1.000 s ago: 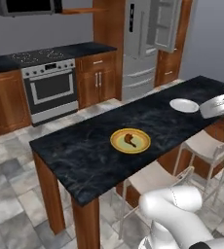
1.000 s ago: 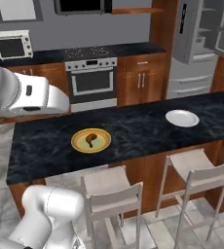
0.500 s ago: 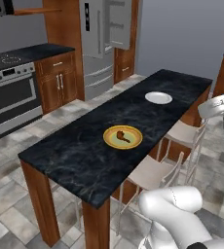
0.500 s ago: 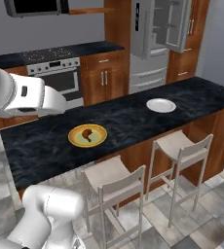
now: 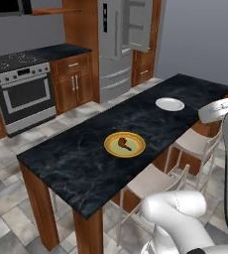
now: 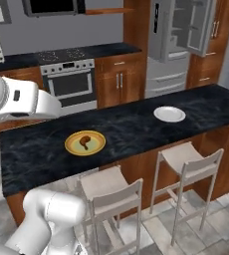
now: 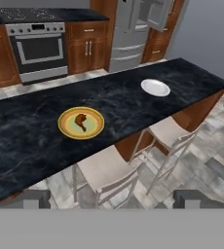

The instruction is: Transport the chicken drumstick and garlic to the fridge. Place the chicken drumstick on the rack containing meat and place the garlic on the rack containing the vegetable, ensuring meats and vegetables are on different racks.

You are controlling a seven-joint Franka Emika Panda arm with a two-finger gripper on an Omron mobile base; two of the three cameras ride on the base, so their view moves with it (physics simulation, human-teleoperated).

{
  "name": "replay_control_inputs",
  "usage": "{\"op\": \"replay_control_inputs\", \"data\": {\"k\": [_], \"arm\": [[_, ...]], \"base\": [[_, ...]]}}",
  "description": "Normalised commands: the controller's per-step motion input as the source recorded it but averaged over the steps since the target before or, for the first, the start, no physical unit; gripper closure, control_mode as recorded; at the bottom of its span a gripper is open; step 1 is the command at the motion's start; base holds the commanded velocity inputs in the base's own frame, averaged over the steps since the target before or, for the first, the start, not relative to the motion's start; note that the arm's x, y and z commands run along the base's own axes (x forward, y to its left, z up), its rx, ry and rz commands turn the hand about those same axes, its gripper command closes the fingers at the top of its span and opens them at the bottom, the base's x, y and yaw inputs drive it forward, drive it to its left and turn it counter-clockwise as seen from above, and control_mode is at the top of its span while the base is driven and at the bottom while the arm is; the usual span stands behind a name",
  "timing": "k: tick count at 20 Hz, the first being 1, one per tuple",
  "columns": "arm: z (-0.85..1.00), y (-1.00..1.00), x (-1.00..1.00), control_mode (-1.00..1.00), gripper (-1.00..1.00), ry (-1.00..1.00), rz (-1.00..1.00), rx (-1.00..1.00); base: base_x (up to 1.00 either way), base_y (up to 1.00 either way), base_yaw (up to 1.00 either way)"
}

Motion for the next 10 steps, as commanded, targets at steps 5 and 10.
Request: {"op": "replay_control_inputs", "data": {"k": [5, 10], "arm": [[0.00, 0.00, 0.00, 1.00, -1.00, 0.00, 0.00, 0.00], [0.00, 0.00, 0.00, 1.00, -1.00, 0.00, 0.00, 0.00]], "base": [[0.72, -0.67, 0.48], [1.00, 0.00, 0.36]]}}
